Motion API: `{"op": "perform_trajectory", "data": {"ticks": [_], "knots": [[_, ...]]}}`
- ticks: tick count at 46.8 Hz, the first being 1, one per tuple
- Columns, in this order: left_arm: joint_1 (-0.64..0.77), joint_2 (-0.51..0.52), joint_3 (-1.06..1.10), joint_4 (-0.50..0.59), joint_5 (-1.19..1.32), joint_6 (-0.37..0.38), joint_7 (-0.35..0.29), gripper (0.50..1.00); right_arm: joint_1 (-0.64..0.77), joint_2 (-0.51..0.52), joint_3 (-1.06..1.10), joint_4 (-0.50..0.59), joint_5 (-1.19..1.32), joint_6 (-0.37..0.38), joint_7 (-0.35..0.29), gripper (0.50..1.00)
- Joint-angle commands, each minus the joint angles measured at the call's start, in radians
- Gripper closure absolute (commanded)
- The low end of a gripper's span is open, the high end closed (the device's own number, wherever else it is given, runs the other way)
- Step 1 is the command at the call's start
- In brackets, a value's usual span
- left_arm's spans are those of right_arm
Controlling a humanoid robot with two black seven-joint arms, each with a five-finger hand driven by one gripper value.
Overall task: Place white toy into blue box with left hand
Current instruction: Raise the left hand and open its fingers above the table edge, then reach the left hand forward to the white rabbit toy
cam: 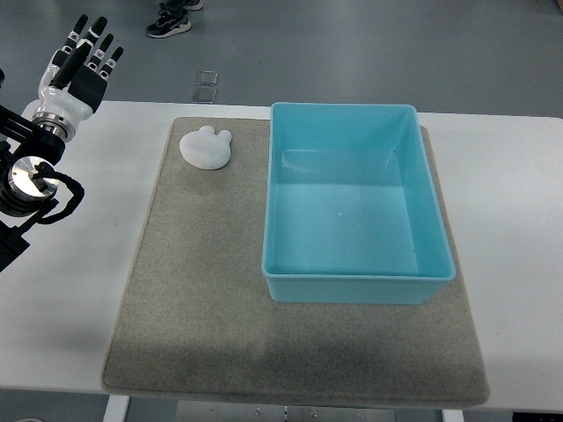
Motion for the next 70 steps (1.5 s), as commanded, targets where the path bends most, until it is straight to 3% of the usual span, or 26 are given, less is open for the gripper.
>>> {"op": "perform_trajectory", "data": {"ticks": [1,7,23,34,52,70], "knots": [[0.001,-0.001,0.000,0.002,0.000,0.000,0.000,0.500,0.000,0.000,0.000,0.000,0.000,0.000,0.000,0.564],[-0.001,0.001,0.002,0.003,0.002,-0.020,0.000,0.500,0.000,0.000,0.000,0.000,0.000,0.000,0.000,0.564],[-0.010,0.006,0.005,0.082,0.018,-0.157,0.002,0.500,0.000,0.000,0.000,0.000,0.000,0.000,0.000,0.564],[-0.016,0.022,0.008,0.086,0.046,-0.158,0.005,0.500,-0.002,0.000,0.000,0.000,0.000,0.000,0.000,0.564],[-0.050,0.018,0.009,0.135,0.497,-0.088,0.005,0.501,0.000,0.000,0.000,0.000,0.000,0.000,0.000,0.564],[-0.099,0.016,0.017,0.145,1.245,-0.079,0.002,0.506,0.000,0.000,0.000,0.000,0.000,0.000,0.000,0.564]]}}
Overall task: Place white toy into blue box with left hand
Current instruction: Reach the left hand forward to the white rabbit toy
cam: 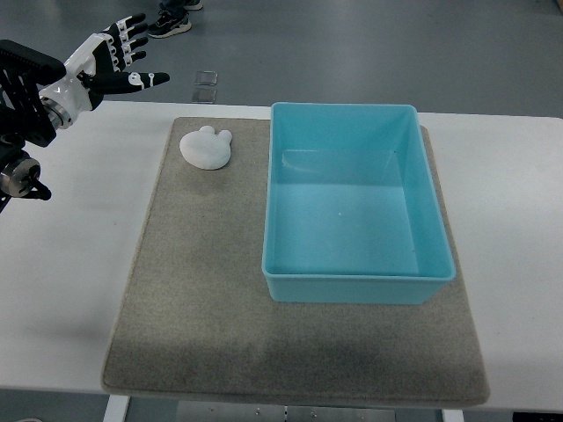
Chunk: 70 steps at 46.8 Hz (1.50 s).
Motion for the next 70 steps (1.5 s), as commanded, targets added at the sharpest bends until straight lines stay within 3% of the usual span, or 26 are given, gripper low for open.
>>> {"op": "perform_trajectory", "data": {"ticks": [1,20,26,47,59,70], "knots": [[-0.007,0.001,0.001,-0.004,0.166,0.001,-0.003,0.508,0.000,0.000,0.000,0.000,0.000,0.000,0.000,0.564],[-0.058,-0.011,0.025,-0.010,0.637,0.081,-0.006,0.506,0.000,0.000,0.000,0.000,0.000,0.000,0.000,0.564],[-0.067,-0.016,0.087,-0.010,0.709,0.107,-0.036,0.508,-0.002,0.000,0.000,0.000,0.000,0.000,0.000,0.564],[-0.113,-0.034,0.274,0.006,0.765,0.156,-0.073,0.534,0.000,0.000,0.000,0.000,0.000,0.000,0.000,0.564],[-0.119,-0.067,0.320,0.107,0.809,0.217,-0.085,0.583,0.000,0.000,0.000,0.000,0.000,0.000,0.000,0.564],[-0.119,-0.094,0.332,0.122,0.806,0.221,-0.084,0.636,0.000,0.000,0.000,0.002,0.000,0.000,0.000,0.564]]}}
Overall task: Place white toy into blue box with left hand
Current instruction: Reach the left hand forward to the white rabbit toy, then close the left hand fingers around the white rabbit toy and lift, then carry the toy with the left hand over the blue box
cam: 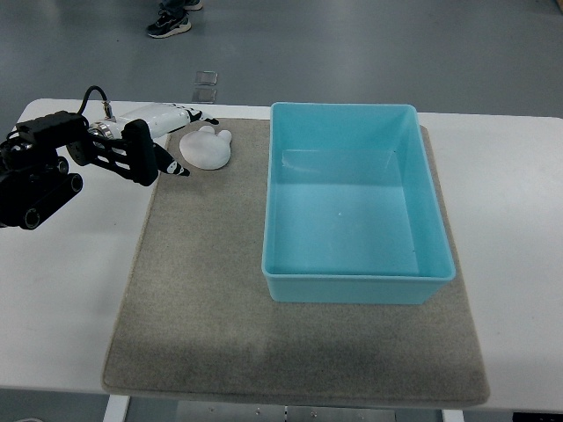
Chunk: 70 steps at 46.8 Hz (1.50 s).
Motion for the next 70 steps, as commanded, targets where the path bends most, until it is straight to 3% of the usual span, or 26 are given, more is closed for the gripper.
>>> {"op": "perform_trajectory", "data": {"ticks": [1,26,36,39,48,61,70], "knots": [[0.000,-0.013,0.000,0.005,-0.001,0.001,0.001,0.639,0.000,0.000,0.000,0.000,0.000,0.001,0.000,0.564],[-0.006,-0.053,0.005,0.056,0.001,0.006,0.001,0.699,0.000,0.000,0.000,0.000,0.000,0.000,0.000,0.564],[-0.015,-0.063,0.023,0.078,-0.001,0.008,0.001,0.808,0.000,0.000,0.000,0.000,0.000,0.000,0.000,0.564],[-0.021,-0.062,0.023,0.078,-0.002,0.011,0.001,0.872,0.000,0.000,0.000,0.000,0.000,0.000,0.000,0.564],[-0.034,-0.060,0.022,0.078,-0.012,0.052,0.003,1.000,0.000,0.000,0.000,0.000,0.000,0.000,-0.002,0.564],[-0.077,-0.021,-0.026,0.055,-0.105,0.118,0.001,1.000,-0.001,0.000,0.000,0.000,0.000,0.000,0.000,0.564],[-0.142,0.041,-0.026,-0.151,-0.134,0.113,-0.017,1.000,0.000,0.000,0.000,0.000,0.000,0.000,-0.002,0.564]]}}
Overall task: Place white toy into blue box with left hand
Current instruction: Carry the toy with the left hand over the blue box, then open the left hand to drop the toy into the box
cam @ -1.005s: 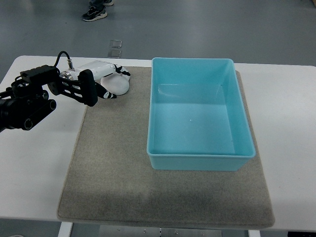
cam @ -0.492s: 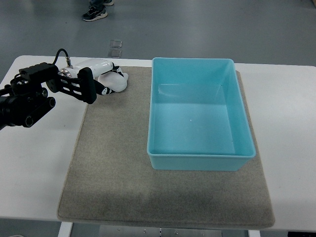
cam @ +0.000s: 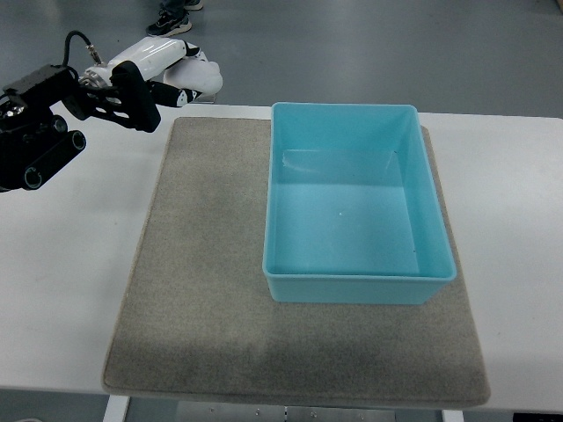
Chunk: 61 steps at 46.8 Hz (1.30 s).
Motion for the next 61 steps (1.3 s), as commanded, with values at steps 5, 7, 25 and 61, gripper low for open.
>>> {"op": "perform_trajectory", "data": {"ticks": [5,7,25,61], "knots": [[-0.042,0.027,0.002,-0.203,0.010,-0.017,-0.006,1.000,0.000,0.000,0.000,0.000,0.000,0.000,0.000,0.564],[-0.044,0.028,0.011,-0.252,0.012,-0.020,-0.010,1.000,0.000,0.000,0.000,0.000,0.000,0.000,0.000,0.564],[-0.022,0.027,0.144,-0.475,0.050,-0.075,-0.067,1.000,0.000,0.000,0.000,0.000,0.000,0.000,-0.001,0.564],[0.034,0.008,0.169,-0.473,0.070,-0.069,-0.066,0.506,0.000,0.000,0.000,0.000,0.000,0.000,0.000,0.564]]}}
